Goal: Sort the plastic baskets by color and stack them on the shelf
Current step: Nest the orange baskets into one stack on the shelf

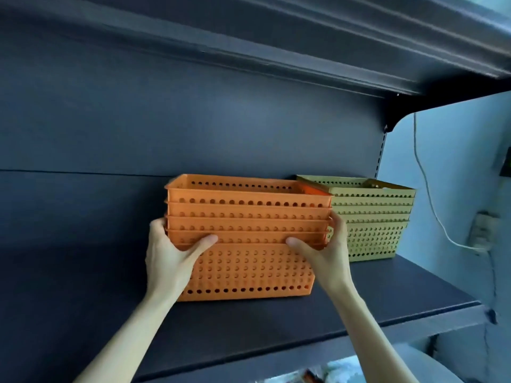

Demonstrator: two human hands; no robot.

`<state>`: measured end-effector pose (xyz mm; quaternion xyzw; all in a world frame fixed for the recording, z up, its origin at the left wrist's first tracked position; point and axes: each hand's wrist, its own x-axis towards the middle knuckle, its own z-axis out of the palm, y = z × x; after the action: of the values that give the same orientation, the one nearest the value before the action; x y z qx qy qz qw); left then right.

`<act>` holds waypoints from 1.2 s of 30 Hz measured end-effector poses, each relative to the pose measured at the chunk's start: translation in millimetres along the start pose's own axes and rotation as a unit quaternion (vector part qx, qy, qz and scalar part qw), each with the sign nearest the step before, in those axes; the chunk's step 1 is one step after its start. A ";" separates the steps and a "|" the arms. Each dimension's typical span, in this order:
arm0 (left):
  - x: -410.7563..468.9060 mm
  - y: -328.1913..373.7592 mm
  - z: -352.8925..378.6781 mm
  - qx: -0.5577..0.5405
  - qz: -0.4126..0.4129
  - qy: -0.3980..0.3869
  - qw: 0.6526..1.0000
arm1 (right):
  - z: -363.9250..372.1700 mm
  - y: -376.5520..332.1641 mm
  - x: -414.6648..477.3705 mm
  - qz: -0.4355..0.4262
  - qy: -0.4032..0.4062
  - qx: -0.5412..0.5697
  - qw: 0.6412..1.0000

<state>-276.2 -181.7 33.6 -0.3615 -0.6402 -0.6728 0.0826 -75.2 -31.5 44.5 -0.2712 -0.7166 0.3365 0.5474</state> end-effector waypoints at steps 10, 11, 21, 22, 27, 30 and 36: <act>-1.2 1.5 50.7 0.058 0.011 0.033 0.998 | -13.3 46.8 45.8 -0.019 -0.065 0.011 0.998; -4.5 4.6 53.6 0.067 0.014 0.038 0.997 | -16.2 50.6 48.4 -0.028 -0.075 0.009 0.997; -45.0 21.0 100.2 0.223 -0.012 0.123 0.967 | -43.9 63.9 59.5 -0.081 -0.133 -0.007 0.988; -44.9 22.0 103.5 0.224 -0.016 0.131 0.966 | -44.0 65.2 59.9 -0.082 -0.134 -0.006 0.988; -39.7 21.4 111.4 0.220 -0.024 0.153 0.963 | -38.3 74.4 64.8 -0.065 -0.136 0.008 0.989; -33.6 16.7 111.8 0.210 -0.022 0.157 0.965 | -31.9 76.6 68.5 -0.052 -0.140 0.010 0.989; -20.4 3.8 112.5 0.206 -0.019 0.154 0.966 | -21.2 75.7 78.1 -0.029 -0.138 0.013 0.990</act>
<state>-216.4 -85.8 15.4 -0.2164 -0.7516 -0.5750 0.2400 -73.0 79.0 36.2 -0.1942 -0.7885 0.3640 0.4561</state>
